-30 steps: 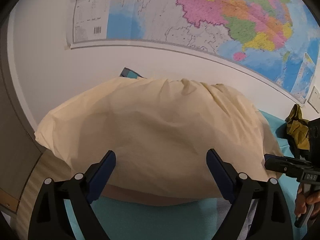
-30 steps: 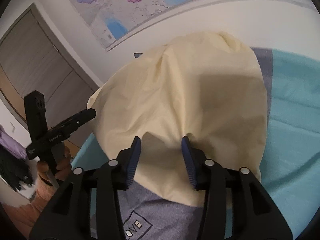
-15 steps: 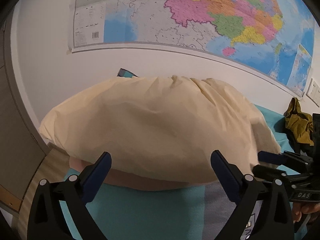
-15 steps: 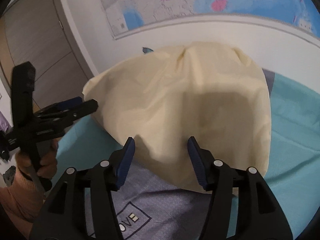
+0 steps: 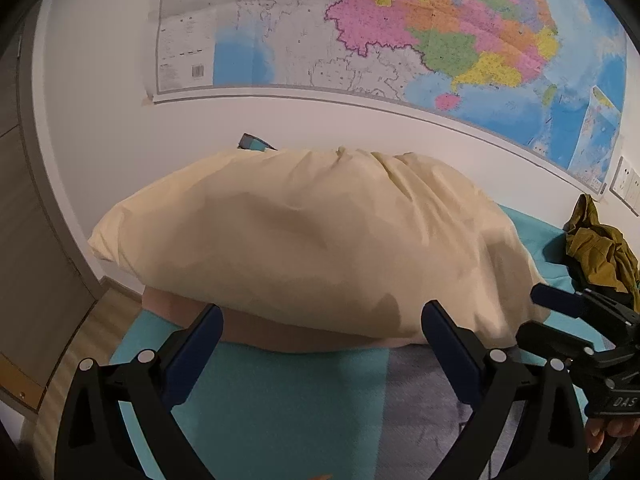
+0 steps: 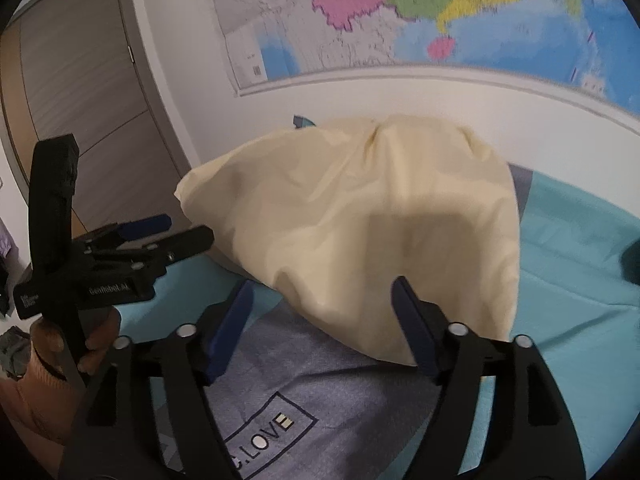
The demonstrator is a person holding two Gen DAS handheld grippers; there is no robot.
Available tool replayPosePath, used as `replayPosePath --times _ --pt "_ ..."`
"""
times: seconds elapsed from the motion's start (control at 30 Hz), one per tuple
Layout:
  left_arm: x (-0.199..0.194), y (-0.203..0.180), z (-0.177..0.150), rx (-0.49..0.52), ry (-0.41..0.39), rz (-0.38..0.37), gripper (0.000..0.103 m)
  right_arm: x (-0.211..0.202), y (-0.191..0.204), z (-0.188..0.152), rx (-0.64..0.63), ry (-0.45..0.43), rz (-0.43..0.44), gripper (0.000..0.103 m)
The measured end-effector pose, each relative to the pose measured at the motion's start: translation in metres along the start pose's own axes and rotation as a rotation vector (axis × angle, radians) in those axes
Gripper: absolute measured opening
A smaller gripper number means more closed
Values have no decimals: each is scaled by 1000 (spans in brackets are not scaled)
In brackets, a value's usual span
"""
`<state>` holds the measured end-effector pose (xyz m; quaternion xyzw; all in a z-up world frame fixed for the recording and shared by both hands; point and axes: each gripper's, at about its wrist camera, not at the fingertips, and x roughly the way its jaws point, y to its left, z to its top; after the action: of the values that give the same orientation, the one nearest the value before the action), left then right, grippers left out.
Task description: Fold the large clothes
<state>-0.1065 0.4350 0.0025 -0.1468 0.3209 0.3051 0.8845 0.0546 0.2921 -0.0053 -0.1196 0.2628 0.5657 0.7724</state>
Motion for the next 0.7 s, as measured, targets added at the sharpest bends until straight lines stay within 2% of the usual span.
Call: replayPosePath --times 0.07,0.1,0.27,0.4,0.47,0.63,0.7 --pt "-5 -3 -3 -7 -5 -3 96 -6 3 -1 -8 -14 -19 77" --pt "-8 -5 -6 -9 -5 4 96 -7 4 -1 -9 -18 -23 82" --pt "-19 -11 -14 -23 -9 11 96 -20 10 -7 -19 -45 -35 88" --pt "-27 -15 -24 -49 -3 6 96 -30 11 -15 -6 -58 -33 90" --pt "-31 -16 -28 -74 16 -30 96 -33 11 -19 -1 -58 -29 91" --pt "-45 -24 -35 -60 -13 -7 96 -42 13 -26 -2 -65 -29 92" --pt "-49 -26 -37 -58 -16 -9 96 -46 13 -28 -4 -69 -25 97"
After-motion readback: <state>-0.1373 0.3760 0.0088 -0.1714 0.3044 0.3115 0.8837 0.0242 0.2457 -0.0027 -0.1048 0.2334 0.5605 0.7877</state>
